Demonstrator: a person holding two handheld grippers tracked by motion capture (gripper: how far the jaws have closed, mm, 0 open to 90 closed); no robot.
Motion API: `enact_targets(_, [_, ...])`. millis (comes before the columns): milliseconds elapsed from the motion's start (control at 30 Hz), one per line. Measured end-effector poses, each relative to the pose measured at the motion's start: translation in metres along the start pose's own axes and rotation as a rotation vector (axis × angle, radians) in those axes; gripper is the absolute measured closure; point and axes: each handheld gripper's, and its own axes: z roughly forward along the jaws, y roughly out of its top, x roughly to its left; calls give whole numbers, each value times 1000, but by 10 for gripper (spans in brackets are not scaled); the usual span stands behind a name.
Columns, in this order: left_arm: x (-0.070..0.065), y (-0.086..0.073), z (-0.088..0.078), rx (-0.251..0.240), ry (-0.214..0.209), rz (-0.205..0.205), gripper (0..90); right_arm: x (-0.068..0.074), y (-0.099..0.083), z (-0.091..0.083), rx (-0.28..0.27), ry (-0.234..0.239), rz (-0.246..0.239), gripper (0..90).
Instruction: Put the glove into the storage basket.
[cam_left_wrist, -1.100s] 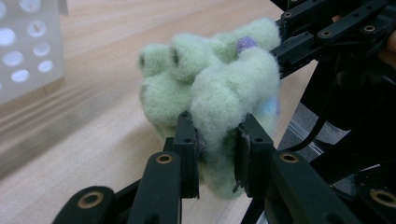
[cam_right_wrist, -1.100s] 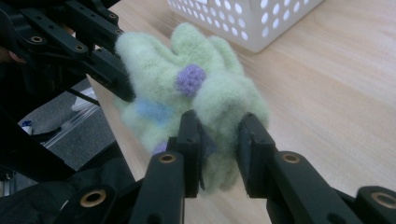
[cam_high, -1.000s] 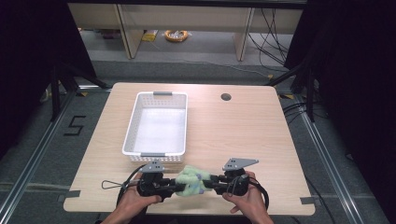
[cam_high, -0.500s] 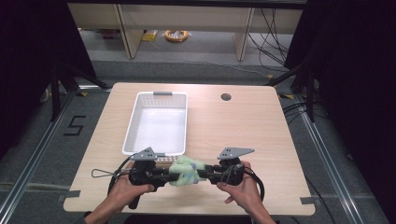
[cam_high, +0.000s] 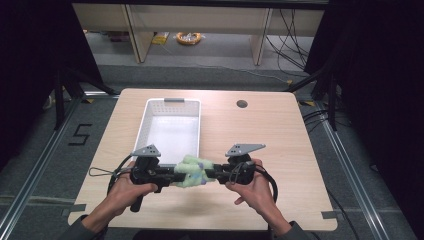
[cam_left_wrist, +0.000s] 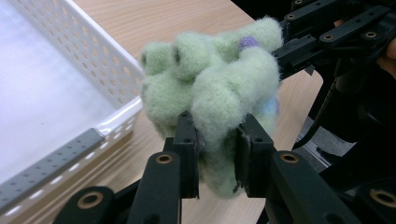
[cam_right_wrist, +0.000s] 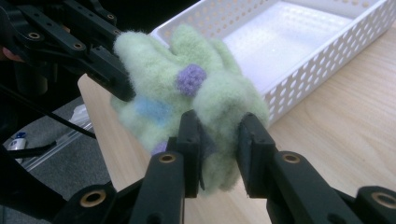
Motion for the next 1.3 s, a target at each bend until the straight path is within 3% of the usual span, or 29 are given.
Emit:
enact_targets(67, [4, 5, -4, 11, -3, 7, 723, 0, 6, 2, 9, -18, -10, 732])
enact_targets(200, [11, 14, -12, 14, -8, -2, 723, 0, 18, 6, 16, -5, 2, 732])
enact_targets(233, [12, 16, -14, 1, 7, -6, 723, -3, 22, 8, 10, -5, -28, 732])
enact_targets(267, [13, 18, -16, 10, 5, -5, 723, -3, 28, 11, 13, 11, -10, 732])
enact_targets(533, [30, 33, -28, 32, 33, -11, 722, -6, 48, 24, 31, 4, 9, 732])
enact_targets(833, [58, 40, -36, 36, 67, -56, 722, -13, 74, 54, 51, 7, 7, 732])
enact_targets(1300, [99, 43, -38, 78, 108, -121, 722, -25, 90, 95, 98, 2, 34, 732])
